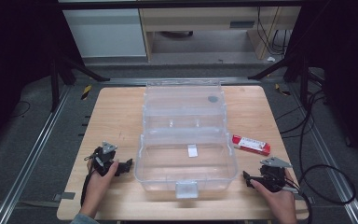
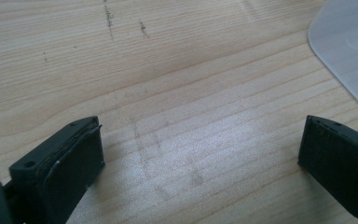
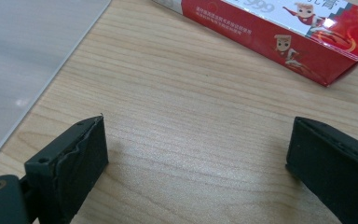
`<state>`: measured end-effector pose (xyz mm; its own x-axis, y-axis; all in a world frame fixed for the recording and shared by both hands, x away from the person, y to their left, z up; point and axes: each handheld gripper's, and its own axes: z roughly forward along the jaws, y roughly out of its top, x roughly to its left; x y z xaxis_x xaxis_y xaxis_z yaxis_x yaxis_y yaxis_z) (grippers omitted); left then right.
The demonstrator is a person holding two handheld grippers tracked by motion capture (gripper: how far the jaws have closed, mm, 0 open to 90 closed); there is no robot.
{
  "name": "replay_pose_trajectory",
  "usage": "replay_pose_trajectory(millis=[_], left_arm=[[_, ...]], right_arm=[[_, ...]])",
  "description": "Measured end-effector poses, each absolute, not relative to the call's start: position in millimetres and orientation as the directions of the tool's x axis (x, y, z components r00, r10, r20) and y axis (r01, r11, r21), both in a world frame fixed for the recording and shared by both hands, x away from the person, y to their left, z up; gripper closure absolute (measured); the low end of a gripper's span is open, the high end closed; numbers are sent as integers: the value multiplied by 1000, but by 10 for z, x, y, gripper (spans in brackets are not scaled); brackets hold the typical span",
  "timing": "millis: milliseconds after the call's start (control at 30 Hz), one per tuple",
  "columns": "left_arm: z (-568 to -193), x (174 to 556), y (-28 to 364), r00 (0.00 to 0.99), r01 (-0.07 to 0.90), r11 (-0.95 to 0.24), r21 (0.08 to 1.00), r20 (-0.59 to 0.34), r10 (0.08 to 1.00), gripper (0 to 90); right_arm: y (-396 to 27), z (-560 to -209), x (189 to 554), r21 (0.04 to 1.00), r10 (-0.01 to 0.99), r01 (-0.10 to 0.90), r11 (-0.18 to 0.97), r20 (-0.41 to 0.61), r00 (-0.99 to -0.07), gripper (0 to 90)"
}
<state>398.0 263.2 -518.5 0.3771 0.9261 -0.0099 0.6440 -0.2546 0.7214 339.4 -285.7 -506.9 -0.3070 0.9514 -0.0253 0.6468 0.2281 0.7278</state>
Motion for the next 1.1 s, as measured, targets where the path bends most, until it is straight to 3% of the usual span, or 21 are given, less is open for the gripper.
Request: replay_pose_trajectory(millis=[267, 700, 1100], left_arm=[[-5183, 3979, 2635, 379, 645, -260, 718, -6, 925, 0], [-5183, 3977, 2634, 378, 646, -258, 719, -7, 926, 0], [-5184, 3976, 2633, 377, 646, -258, 719, -7, 926, 0]], right_arm=[[-2865, -5068, 3393, 727, 944, 642, 244, -26, -330, 56], [-3118, -4687, 3599, 705, 923, 632, 322, -84, -376, 185], [-3362, -4434, 3854, 647, 898, 655, 391, -112, -425, 182]])
